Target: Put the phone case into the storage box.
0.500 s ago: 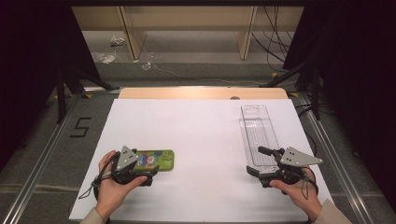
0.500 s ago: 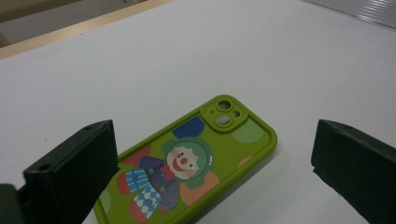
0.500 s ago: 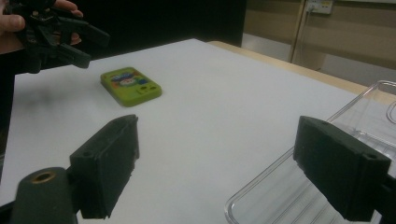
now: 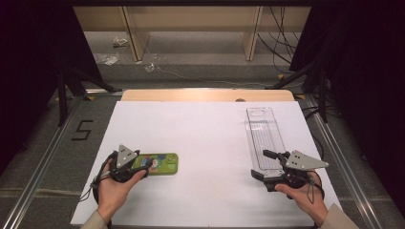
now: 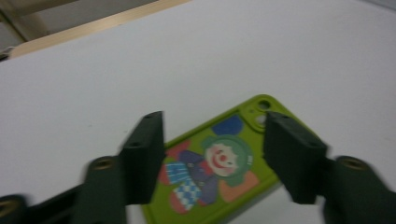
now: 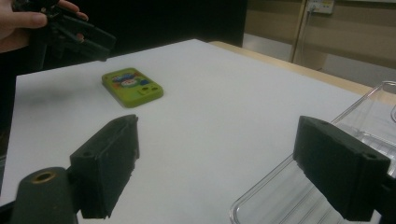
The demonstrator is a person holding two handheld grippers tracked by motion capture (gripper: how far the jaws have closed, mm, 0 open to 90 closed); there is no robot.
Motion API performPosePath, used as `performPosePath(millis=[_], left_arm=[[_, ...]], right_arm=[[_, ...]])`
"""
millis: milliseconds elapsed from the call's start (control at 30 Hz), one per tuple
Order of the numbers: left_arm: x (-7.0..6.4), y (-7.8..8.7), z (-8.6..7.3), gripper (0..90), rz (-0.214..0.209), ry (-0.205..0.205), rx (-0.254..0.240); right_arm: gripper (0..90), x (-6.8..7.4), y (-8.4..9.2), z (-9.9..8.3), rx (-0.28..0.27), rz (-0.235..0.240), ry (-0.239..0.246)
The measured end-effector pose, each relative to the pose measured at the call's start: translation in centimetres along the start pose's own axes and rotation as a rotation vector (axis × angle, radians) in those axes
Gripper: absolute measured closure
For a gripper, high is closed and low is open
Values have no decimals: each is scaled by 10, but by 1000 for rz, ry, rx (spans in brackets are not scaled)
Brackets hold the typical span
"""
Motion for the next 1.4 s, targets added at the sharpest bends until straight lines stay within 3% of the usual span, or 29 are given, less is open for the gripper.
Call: performPosePath(millis=[33,100,133,167,333,867,1400], left_arm=[[11,-3,1,638,41,-5,16],[16,-5,1,794,46,-5,29],[19,-8,-1,794,50,-1,45],[22,-10,-3,895,59,3,59],[34,-28,-5,898,78,-1,135],[47,-66,-18,898,65,-18,229],[48,-73,-34,897,50,-25,294]], right_arm=[[155,0,0,0,0,0,-2],[158,0,0,0,0,-3,-2],[158,0,0,0,0,-3,-2],[158,0,-1,0,-2,0,2],[157,1,-1,0,-1,-2,2],[158,-1,-1,2,-10,-11,-2],[157,-2,0,2,-15,-14,1]])
Point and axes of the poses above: each handheld gripper's, and its own axes: y roughly backward along the jaws, z roughly out of its top, x roughly to its left, the point moved 9 cm from there along -y, roughly forward along the jaws, and after that the axes turned 14 degrees about -x, right-handed, at the moved point
